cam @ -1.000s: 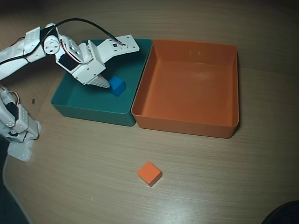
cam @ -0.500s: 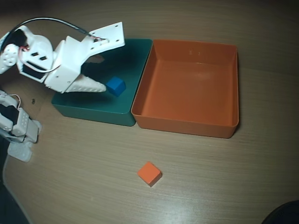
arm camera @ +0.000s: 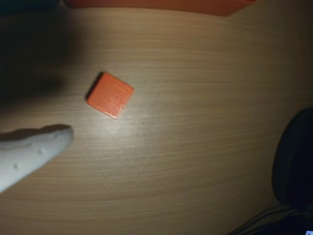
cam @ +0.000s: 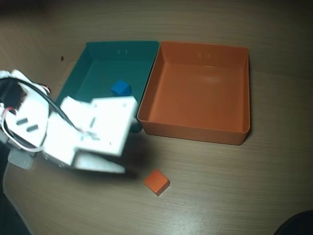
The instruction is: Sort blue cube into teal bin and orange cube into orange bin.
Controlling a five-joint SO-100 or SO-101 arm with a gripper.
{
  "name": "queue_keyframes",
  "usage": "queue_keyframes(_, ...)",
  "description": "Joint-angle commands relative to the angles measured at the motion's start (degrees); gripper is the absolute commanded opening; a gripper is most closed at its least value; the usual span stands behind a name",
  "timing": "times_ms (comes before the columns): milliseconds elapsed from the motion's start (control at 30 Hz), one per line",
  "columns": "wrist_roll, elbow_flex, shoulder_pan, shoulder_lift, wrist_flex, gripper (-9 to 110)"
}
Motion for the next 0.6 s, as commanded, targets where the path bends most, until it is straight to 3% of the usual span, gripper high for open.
queue_keyframes(0, -0.1, -1.9, 1.4, -3.1, -4.7, 33)
queue_keyframes(567, -0.2, -2.0, 0.4, -18.4, -9.1, 34)
